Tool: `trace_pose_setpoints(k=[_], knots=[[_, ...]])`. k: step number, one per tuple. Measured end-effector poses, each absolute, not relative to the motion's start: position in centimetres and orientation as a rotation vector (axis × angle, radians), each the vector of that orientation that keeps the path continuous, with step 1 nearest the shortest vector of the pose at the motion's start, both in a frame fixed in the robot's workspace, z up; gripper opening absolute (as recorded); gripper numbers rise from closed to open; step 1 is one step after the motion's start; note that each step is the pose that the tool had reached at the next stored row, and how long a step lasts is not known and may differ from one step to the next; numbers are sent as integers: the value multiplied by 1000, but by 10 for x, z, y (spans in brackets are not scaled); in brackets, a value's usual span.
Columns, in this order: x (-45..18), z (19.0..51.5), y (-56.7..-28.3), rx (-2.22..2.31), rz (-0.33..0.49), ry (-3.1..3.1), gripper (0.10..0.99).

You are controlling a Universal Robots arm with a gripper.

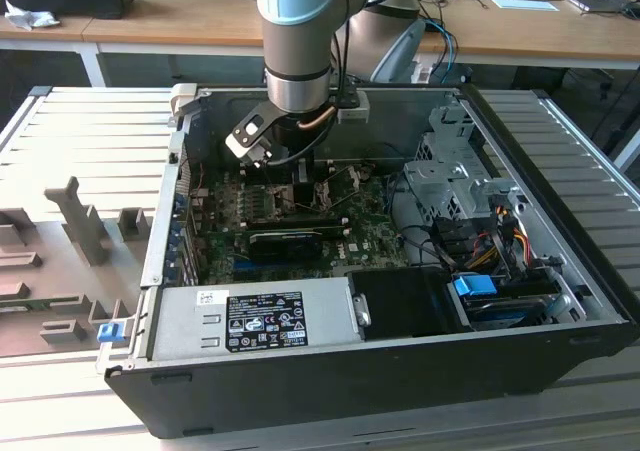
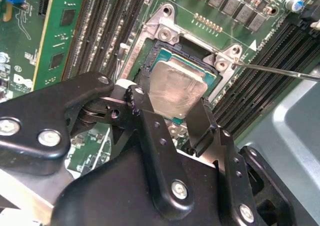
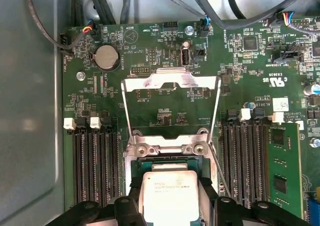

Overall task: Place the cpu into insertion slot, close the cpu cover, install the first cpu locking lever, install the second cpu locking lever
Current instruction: 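Place the cpu into insertion slot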

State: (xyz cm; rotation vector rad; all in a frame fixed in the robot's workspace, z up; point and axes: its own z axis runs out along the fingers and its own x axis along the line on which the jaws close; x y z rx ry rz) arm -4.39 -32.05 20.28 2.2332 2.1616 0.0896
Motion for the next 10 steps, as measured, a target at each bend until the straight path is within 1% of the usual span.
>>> trace_pose_setpoints(k=[3,4,10], knots=[[-44,203,-320,2233,90,2162,541],[-44,203,-320,2233,90,2162,604],[-44,207,-320,2233,90,2162,604]])
